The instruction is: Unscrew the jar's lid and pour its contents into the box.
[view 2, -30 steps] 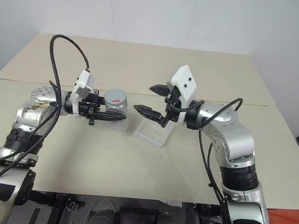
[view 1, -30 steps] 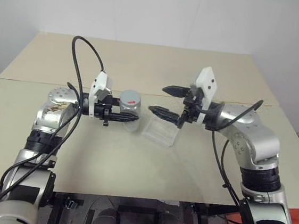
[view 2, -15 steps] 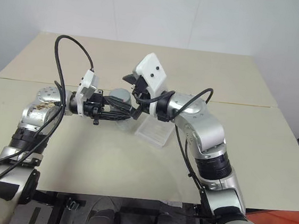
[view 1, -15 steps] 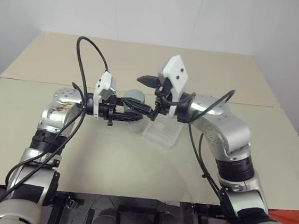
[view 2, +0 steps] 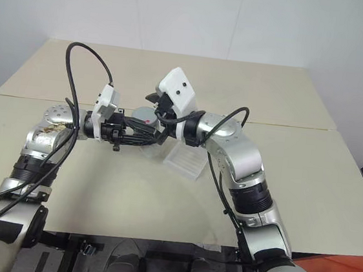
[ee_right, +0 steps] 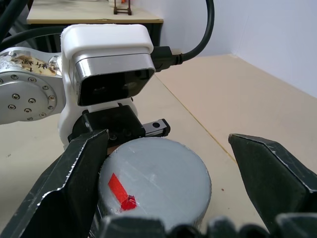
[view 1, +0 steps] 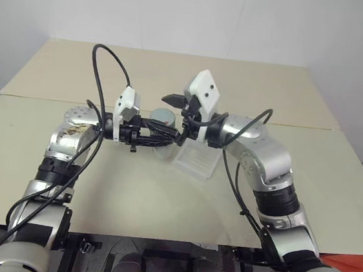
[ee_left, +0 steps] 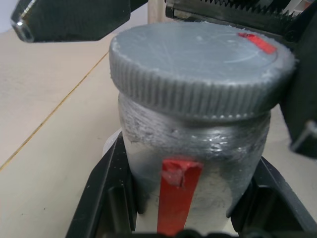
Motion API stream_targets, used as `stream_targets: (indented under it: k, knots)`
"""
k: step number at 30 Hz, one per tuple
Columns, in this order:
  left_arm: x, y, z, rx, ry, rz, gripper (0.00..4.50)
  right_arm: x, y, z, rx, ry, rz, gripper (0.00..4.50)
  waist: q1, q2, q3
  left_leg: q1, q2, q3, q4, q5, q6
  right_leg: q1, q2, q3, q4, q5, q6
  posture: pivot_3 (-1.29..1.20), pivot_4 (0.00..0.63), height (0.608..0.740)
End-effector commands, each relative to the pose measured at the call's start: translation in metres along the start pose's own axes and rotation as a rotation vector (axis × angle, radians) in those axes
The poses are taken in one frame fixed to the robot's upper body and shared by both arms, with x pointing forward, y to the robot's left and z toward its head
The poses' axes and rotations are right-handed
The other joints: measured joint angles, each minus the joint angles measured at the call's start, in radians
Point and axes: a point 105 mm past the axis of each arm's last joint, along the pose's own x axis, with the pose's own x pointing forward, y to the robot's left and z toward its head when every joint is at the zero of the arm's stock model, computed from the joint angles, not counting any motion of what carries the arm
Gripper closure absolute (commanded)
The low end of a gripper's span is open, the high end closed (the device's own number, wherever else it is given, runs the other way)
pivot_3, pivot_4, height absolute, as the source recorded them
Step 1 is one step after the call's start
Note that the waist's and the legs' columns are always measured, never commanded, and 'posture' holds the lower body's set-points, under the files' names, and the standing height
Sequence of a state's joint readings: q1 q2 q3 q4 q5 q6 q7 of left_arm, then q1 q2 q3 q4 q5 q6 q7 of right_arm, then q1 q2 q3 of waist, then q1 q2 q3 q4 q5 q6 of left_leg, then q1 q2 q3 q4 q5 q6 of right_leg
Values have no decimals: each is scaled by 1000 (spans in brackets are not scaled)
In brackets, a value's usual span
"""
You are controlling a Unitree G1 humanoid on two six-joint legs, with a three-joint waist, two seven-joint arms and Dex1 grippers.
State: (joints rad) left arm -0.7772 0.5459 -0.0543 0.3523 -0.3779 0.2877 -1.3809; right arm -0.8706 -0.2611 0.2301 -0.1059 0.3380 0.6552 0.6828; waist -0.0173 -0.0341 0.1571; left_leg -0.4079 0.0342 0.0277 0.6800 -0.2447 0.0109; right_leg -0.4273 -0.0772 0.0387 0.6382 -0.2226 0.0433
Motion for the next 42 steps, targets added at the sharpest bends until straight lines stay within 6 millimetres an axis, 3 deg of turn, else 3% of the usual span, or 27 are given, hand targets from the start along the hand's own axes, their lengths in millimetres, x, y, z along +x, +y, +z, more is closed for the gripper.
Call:
stream_targets:
  k: [1, 12, 22, 26, 33, 42]
  knots:
    - [-4, -2, 13, 52, -18, -15, 2572, -21, -24, 5, -33, -17, -102, 67, 0, 0, 0, 0, 0, 0, 0, 0, 0, 0, 0, 0, 0, 0, 0, 0, 150, 740]
    - [-6, -4, 12, 48, -11, -19, 2572, -59, -42, -2, -6, -2, -171, 67, 0, 0, 0, 0, 0, 0, 0, 0, 0, 0, 0, 0, 0, 0, 0, 0, 150, 740]
    - [-7, -5, 11, 48, -7, -22, 2572, -80, -33, -9, -8, 18, -152, 67, -1, 0, 0, 0, 0, 0, 0, 0, 0, 0, 0, 0, 0, 0, 0, 0, 150, 740]
    - [-3, -1, 12, 51, -11, -17, 2572, -76, -16, 1, -24, -10, -70, 67, 1, 0, 0, 0, 0, 0, 0, 0, 0, 0, 0, 0, 0, 0, 0, 0, 150, 740]
    - [5, 1, 11, 61, -12, -32, 2572, -51, 11, 19, -32, -76, 45, 67, -1, 0, 0, 0, 0, 0, 0, 0, 0, 0, 0, 0, 0, 0, 0, 0, 150, 740]
    - [6, -1, 13, 70, -16, -48, 2572, -15, 8, 15, -36, -58, 9, 67, 0, 0, 0, 0, 0, 0, 0, 0, 0, 0, 0, 0, 0, 0, 0, 0, 150, 740]
